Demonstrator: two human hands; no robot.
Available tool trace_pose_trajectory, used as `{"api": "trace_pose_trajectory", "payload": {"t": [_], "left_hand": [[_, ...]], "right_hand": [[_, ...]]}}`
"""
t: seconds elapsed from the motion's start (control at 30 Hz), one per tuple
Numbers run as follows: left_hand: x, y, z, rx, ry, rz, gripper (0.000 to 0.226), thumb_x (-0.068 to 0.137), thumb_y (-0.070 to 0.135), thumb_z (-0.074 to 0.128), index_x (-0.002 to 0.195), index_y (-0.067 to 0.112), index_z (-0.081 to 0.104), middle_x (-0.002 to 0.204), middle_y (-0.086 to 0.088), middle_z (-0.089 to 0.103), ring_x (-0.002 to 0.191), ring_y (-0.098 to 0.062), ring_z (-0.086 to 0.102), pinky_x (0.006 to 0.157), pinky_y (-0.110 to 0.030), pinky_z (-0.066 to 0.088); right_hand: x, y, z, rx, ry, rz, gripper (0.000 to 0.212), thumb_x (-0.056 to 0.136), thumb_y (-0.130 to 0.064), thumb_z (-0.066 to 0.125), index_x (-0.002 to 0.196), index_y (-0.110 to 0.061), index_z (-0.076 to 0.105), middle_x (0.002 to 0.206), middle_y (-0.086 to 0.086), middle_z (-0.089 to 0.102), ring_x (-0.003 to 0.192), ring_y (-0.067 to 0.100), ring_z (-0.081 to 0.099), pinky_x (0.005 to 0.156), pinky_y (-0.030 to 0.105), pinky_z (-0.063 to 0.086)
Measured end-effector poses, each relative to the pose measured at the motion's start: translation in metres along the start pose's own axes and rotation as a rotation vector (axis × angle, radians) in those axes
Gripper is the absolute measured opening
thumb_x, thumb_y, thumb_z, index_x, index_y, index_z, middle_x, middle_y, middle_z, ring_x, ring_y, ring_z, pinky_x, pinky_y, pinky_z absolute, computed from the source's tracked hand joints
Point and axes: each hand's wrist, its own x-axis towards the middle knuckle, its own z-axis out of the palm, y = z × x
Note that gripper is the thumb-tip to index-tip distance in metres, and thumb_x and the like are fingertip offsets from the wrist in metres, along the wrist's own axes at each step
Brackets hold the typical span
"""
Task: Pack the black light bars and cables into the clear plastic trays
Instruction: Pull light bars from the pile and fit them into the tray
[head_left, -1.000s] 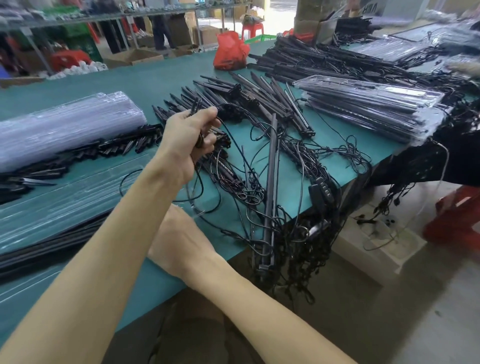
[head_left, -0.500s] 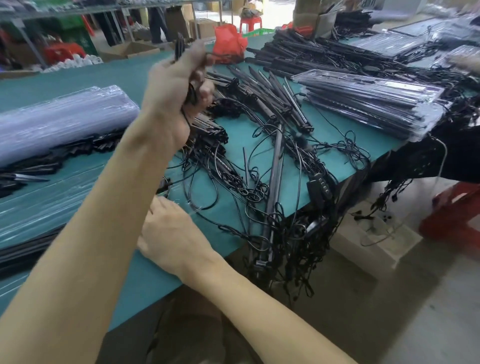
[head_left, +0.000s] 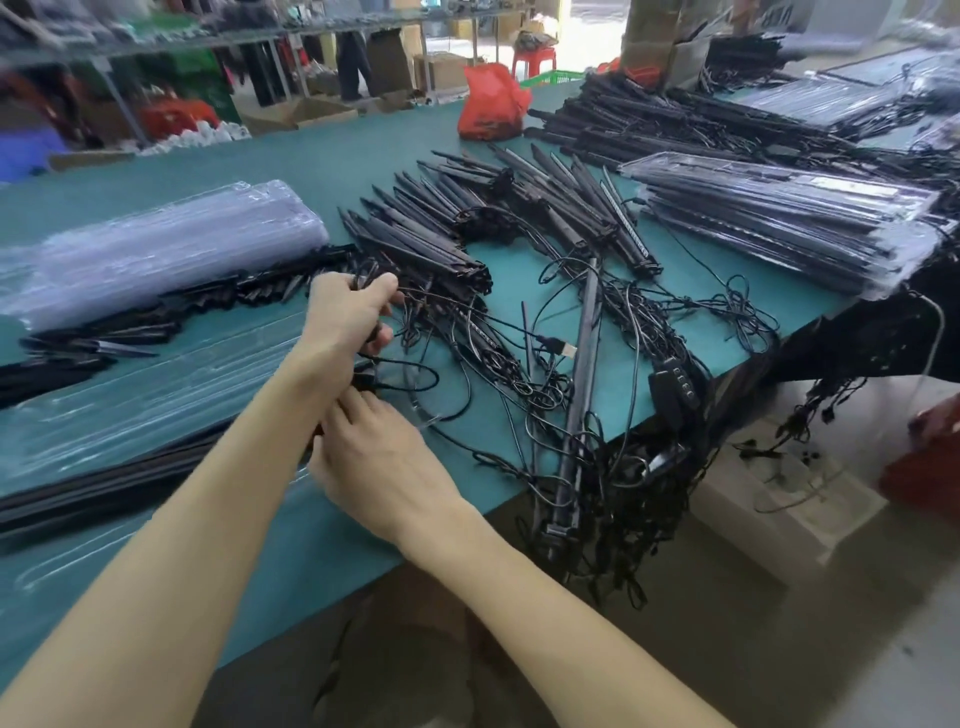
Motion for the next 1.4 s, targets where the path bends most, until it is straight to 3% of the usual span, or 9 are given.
{"api": "trace_pose_trajectory", "payload": {"t": [0.27, 0.4, 0.5, 0.63, 0.83, 0.97, 1.13, 1.27, 1.4], "left_hand": [[0.003, -0.022, -0.088, -0.005, 0.141, -0.107, 0.023, 0.097, 0.020, 0.066, 0.078, 0.009, 0.061, 0.071, -0.004, 0.058, 0.042, -0.007, 0.058, 0.040, -0.019, 0.044], [-0.013, -0.035, -0.117, -0.074, 0.087, -0.086, 0.022, 0.099, 0.024, 0.064, 0.106, 0.003, 0.063, 0.101, -0.010, 0.068, 0.081, -0.020, 0.075, 0.069, -0.032, 0.061], [-0.028, -0.039, -0.141, 0.294, 0.139, 0.143, 0.018, 0.096, 0.018, 0.065, 0.112, 0.011, 0.069, 0.103, -0.002, 0.071, 0.090, -0.016, 0.071, 0.083, -0.034, 0.058], [-0.054, -0.047, -0.162, 0.736, -0.056, 0.274, 0.007, 0.090, 0.027, 0.074, 0.095, 0.023, 0.075, 0.094, 0.009, 0.068, 0.088, -0.010, 0.065, 0.088, -0.030, 0.050], [-0.071, -0.075, -0.168, 0.930, -0.163, 0.334, 0.047, 0.079, 0.050, 0.079, 0.116, 0.021, 0.073, 0.117, 0.000, 0.060, 0.115, -0.020, 0.050, 0.105, -0.038, 0.037], [-0.071, -0.082, -0.169, 0.934, -0.106, 0.405, 0.048, 0.080, 0.053, 0.075, 0.115, 0.022, 0.073, 0.113, 0.005, 0.059, 0.116, -0.018, 0.047, 0.104, -0.031, 0.027], [-0.071, -0.071, -0.174, 0.726, -0.042, 0.388, 0.032, 0.088, 0.039, 0.075, 0.117, 0.029, 0.065, 0.107, 0.012, 0.064, 0.097, -0.009, 0.062, 0.094, -0.033, 0.050], [-0.071, -0.051, -0.170, 0.630, 0.033, 0.503, 0.027, 0.095, 0.023, 0.069, 0.121, 0.024, 0.060, 0.104, 0.013, 0.066, 0.091, 0.007, 0.062, 0.085, -0.023, 0.049], [-0.065, -0.018, -0.163, 0.514, 0.149, 0.591, 0.025, 0.099, 0.022, 0.063, 0.123, 0.014, 0.061, 0.095, 0.013, 0.064, 0.078, 0.007, 0.057, 0.073, -0.011, 0.042]], "right_hand": [[0.003, -0.002, 0.002, 0.033, 0.001, 0.028, 0.030, 0.096, -0.017, 0.051, 0.121, -0.002, 0.056, 0.117, 0.012, 0.058, 0.108, 0.026, 0.055, 0.098, 0.033, 0.044], [0.002, -0.001, 0.005, 0.034, 0.003, 0.019, 0.034, 0.098, -0.019, 0.051, 0.127, -0.003, 0.054, 0.122, 0.009, 0.057, 0.113, 0.023, 0.054, 0.100, 0.030, 0.045], [0.003, 0.000, 0.006, 0.034, -0.003, 0.012, 0.035, 0.099, -0.020, 0.051, 0.129, -0.003, 0.054, 0.126, 0.008, 0.056, 0.115, 0.022, 0.054, 0.099, 0.030, 0.046], [0.004, 0.001, 0.007, 0.016, -0.004, 0.017, 0.038, 0.099, -0.022, 0.052, 0.132, -0.003, 0.052, 0.129, 0.008, 0.055, 0.117, 0.023, 0.053, 0.102, 0.031, 0.045], [0.003, 0.001, 0.007, 0.005, 0.005, 0.105, 0.057, 0.099, -0.030, 0.054, 0.146, -0.001, 0.041, 0.146, 0.015, 0.046, 0.140, 0.028, 0.039, 0.118, 0.037, 0.033], [0.004, 0.001, 0.007, 0.010, -0.016, 0.142, 0.070, 0.102, -0.039, 0.051, 0.155, -0.002, 0.026, 0.161, 0.014, 0.028, 0.153, 0.027, 0.013, 0.126, 0.036, 0.014], [0.006, 0.003, 0.003, 0.113, 0.143, 0.276, 0.062, 0.103, -0.033, 0.052, 0.150, 0.002, 0.031, 0.151, 0.016, 0.035, 0.143, 0.025, 0.027, 0.121, 0.034, 0.026], [0.005, 0.000, 0.004, 0.007, 0.218, 0.242, 0.065, 0.102, -0.026, 0.052, 0.153, 0.004, 0.024, 0.155, 0.020, 0.024, 0.147, 0.031, 0.020, 0.120, 0.039, 0.027], [0.004, -0.001, 0.006, -0.051, 0.231, 0.198, 0.068, 0.100, -0.023, 0.053, 0.154, 0.006, 0.022, 0.158, 0.021, 0.019, 0.149, 0.034, 0.019, 0.118, 0.038, 0.028]]}}
